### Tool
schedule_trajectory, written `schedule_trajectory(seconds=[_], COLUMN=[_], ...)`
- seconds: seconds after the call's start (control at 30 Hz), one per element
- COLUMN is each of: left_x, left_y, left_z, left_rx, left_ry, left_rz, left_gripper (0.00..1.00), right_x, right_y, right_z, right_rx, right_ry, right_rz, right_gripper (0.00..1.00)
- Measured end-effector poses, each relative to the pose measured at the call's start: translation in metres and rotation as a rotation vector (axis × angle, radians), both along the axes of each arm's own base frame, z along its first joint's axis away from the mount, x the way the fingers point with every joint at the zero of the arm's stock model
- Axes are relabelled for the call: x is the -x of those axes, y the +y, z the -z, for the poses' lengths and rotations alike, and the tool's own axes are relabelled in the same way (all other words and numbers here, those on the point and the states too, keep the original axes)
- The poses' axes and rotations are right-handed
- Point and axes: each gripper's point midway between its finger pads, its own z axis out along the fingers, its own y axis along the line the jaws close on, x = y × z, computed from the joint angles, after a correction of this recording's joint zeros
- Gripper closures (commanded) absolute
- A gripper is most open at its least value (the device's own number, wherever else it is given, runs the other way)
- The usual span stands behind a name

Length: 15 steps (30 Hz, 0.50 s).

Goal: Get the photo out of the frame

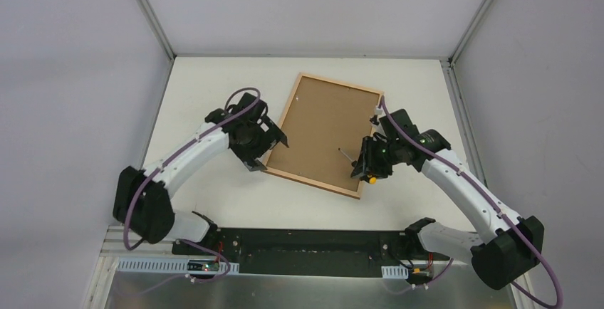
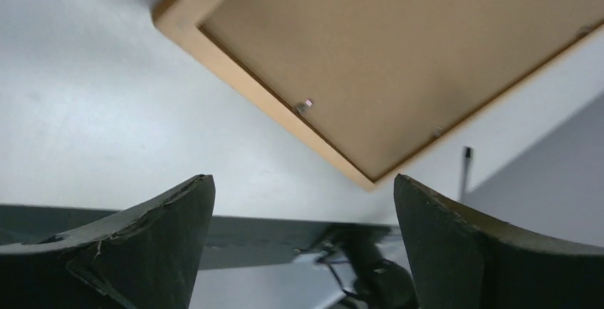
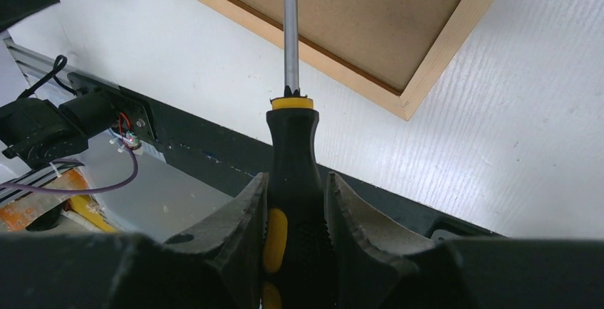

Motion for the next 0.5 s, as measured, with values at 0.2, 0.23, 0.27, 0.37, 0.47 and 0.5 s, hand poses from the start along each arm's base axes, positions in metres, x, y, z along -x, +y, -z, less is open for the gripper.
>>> schedule_trajectory(seconds=[0.2, 0.23, 0.27, 0.37, 0.47, 0.5], left_x=[0.021, 0.023, 0.024, 0.021, 0.013, 0.01], left_y=[-0.015, -0.015, -0.015, -0.022, -0.029, -0.031], left_z=[-0.001, 0.005, 0.015, 0.026, 0.034, 0.038], left_rx=[0.155, 0.15, 0.138, 0.146, 0.163, 0.161], left_ry=[0.039, 0.051, 0.065, 0.062, 0.039, 0.028], left_rz=[-0.352, -0.39, -0.441, -0.517, -0.567, -0.584], left_gripper=[0.01, 0.01, 0.03, 0.14, 0.28, 0.32], right_x=[0.002, 0.002, 0.002, 0.002, 0.005, 0.006], right_y=[0.004, 0.004, 0.004, 0.003, 0.002, 0.001], right_z=[-0.002, -0.002, -0.002, -0.003, -0.002, -0.001], right_rx=[-0.022, -0.023, -0.025, -0.029, -0.03, -0.03], right_ry=[0.006, 0.005, 0.003, -0.008, -0.011, -0.012], right_rz=[-0.012, -0.013, -0.014, -0.019, -0.02, -0.02], right_gripper=[1.0, 1.0, 1.0, 1.0, 1.0, 1.0])
